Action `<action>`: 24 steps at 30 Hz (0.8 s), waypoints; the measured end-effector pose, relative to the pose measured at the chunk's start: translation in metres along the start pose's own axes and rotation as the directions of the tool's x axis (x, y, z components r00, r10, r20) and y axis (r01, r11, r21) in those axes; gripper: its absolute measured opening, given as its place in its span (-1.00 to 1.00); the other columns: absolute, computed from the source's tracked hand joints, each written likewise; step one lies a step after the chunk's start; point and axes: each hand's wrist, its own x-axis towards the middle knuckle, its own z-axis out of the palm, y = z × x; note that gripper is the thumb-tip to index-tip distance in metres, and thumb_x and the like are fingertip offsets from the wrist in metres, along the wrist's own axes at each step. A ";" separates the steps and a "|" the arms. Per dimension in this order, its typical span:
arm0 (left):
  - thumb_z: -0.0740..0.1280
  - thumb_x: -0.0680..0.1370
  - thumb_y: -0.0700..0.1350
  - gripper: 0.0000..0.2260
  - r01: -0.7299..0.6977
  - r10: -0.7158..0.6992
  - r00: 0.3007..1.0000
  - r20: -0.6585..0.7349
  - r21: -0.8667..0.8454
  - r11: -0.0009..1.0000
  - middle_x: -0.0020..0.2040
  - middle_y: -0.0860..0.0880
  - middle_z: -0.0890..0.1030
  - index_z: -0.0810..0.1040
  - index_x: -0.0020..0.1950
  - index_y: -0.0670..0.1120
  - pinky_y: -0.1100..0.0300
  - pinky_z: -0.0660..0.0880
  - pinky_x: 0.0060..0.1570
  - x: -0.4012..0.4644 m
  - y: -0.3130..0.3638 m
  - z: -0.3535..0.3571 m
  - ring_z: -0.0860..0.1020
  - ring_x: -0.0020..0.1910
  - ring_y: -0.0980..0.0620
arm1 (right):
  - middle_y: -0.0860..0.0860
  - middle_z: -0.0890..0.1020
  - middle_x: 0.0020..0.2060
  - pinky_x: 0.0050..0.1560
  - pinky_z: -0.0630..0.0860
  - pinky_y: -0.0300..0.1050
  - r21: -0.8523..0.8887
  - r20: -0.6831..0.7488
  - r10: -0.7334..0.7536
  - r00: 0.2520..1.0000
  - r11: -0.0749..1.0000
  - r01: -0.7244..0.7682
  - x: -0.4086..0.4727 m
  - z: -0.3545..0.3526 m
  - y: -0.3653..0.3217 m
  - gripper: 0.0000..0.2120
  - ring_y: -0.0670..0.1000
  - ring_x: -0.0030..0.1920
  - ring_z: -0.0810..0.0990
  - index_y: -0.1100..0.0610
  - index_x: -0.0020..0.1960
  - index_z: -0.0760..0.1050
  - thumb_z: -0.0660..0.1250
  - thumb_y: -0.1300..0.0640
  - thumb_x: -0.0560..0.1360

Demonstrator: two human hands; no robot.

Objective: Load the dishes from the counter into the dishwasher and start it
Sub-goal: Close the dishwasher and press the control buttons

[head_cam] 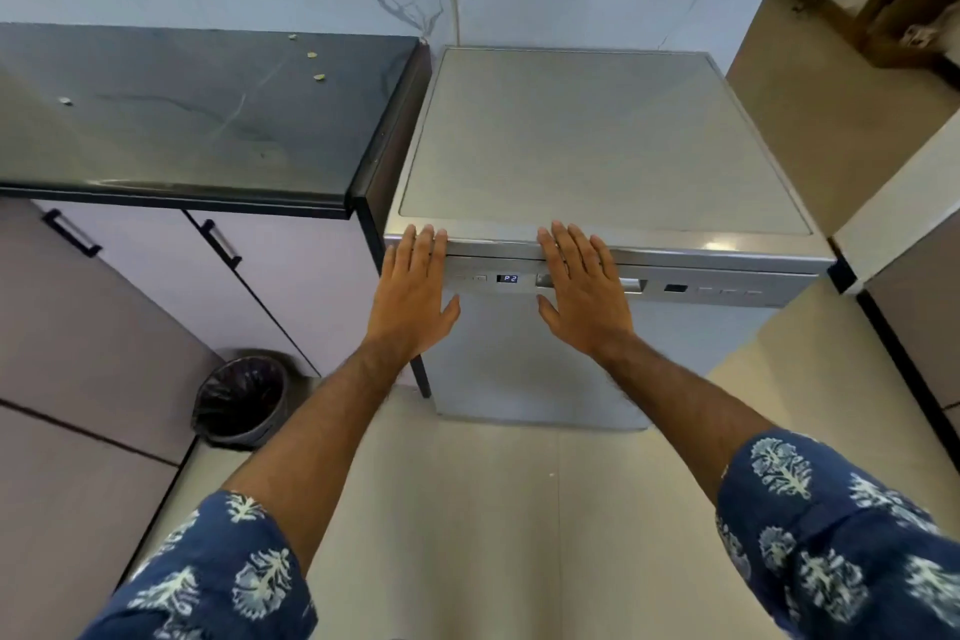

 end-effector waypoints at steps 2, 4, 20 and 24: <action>0.24 0.59 0.18 -0.22 -0.021 0.017 0.987 0.159 0.020 1.000 0.60 -0.21 0.09 -0.02 0.62 -0.19 -0.16 0.09 0.55 0.000 0.002 -0.031 0.04 0.59 -0.24 | 0.14 0.03 0.60 0.57 -0.02 0.15 0.050 0.181 -0.004 0.983 0.999 -0.005 0.005 -0.027 0.000 -0.16 0.17 0.59 0.00 0.16 0.62 -0.08 0.29 -0.08 0.53; 0.19 0.61 0.18 -0.25 -0.059 0.048 0.970 0.239 0.041 0.997 0.61 -0.21 0.08 -0.04 0.62 -0.18 -0.16 0.08 0.55 -0.004 0.003 -0.056 0.03 0.59 -0.25 | 0.12 -0.04 0.61 0.57 -0.07 0.09 0.108 0.355 -0.020 0.935 0.994 -0.019 0.012 -0.052 0.000 -0.18 0.14 0.60 -0.05 0.16 0.62 -0.15 0.23 -0.08 0.57; 0.07 0.66 0.21 -0.34 0.041 -0.065 0.963 0.262 0.095 0.995 0.64 -0.13 -0.01 -0.02 0.63 -0.11 -0.23 0.01 0.55 -0.058 -0.003 -0.211 -0.05 0.61 -0.22 | 0.09 0.01 0.60 0.57 -0.07 0.11 0.212 0.372 -0.181 0.910 0.972 0.107 0.017 -0.195 -0.026 -0.24 0.09 0.59 0.00 0.15 0.62 -0.08 0.20 -0.11 0.59; 0.06 0.66 0.21 -0.37 0.090 -0.112 0.965 0.238 0.104 0.991 0.63 -0.12 0.04 0.04 0.62 -0.09 -0.25 0.03 0.53 -0.055 -0.030 -0.228 -0.02 0.61 -0.21 | 0.10 0.05 0.60 0.57 -0.03 0.12 0.258 0.340 -0.227 0.913 0.956 0.141 0.046 -0.206 -0.043 -0.29 0.10 0.59 0.04 0.13 0.61 -0.02 0.20 -0.09 0.61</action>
